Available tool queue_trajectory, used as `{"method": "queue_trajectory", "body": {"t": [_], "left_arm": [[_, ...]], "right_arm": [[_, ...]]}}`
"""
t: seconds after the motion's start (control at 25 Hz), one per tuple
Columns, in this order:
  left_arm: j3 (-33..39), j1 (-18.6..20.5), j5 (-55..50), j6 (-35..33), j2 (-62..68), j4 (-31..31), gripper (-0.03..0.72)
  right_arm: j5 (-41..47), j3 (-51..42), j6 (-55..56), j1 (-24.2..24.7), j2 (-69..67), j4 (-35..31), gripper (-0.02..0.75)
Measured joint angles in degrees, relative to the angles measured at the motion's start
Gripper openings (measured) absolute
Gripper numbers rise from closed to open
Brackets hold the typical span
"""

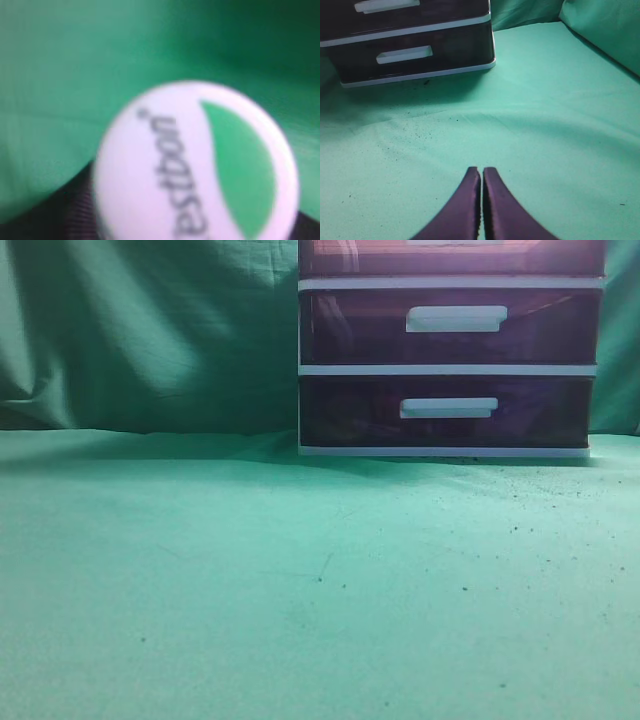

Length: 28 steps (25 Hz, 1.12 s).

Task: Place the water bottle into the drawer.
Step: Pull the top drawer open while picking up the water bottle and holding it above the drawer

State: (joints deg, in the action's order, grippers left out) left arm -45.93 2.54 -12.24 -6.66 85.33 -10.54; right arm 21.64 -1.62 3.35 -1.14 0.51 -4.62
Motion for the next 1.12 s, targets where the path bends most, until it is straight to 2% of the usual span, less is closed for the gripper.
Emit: {"method": "queue_trajectory", "body": {"t": [0.12,0.4,0.56,0.64,0.68,0.84,0.96,1.12], "left_arm": [[-0.1,0.0,0.4,-1.3,0.1,-0.1,0.286],[-0.1,-1.0,-0.3,-2.1,-0.6,0.0,0.287],[-3.3,-5.3,-7.0,-3.7,-3.3,0.1,0.287],[-6.3,-8.2,-11.7,-4.2,-5.3,0.1,0.287],[-9.6,-11.1,-15.8,-4.3,-7.3,0.1,0.287],[-15.7,-15.1,-21.9,-4.5,-12.6,0.1,0.287],[-18.3,-17.5,-24.5,-4.5,-18.3,-0.4,0.287],[-18.6,-20.3,-28.7,-4.5,-24.9,-1.6,0.287]], "right_arm": [[0.0,0.0,0.0,0.0,0.0,0.0,0.0],[0.0,0.0,0.0,0.0,0.0,0.0,0.0],[0.0,0.0,0.0,0.0,0.0,0.0,0.0],[0.0,0.0,0.0,0.0,0.0,0.0,0.0],[0.0,0.0,0.0,0.0,0.0,0.0,0.0],[-0.5,0.0,0.0,0.0,0.0,0.0,0.0],[-8.1,-0.1,1.2,0.0,0.0,-2.8,0.0],[-29.8,-0.1,1.2,0.0,0.0,-5.9,0.0]]}}
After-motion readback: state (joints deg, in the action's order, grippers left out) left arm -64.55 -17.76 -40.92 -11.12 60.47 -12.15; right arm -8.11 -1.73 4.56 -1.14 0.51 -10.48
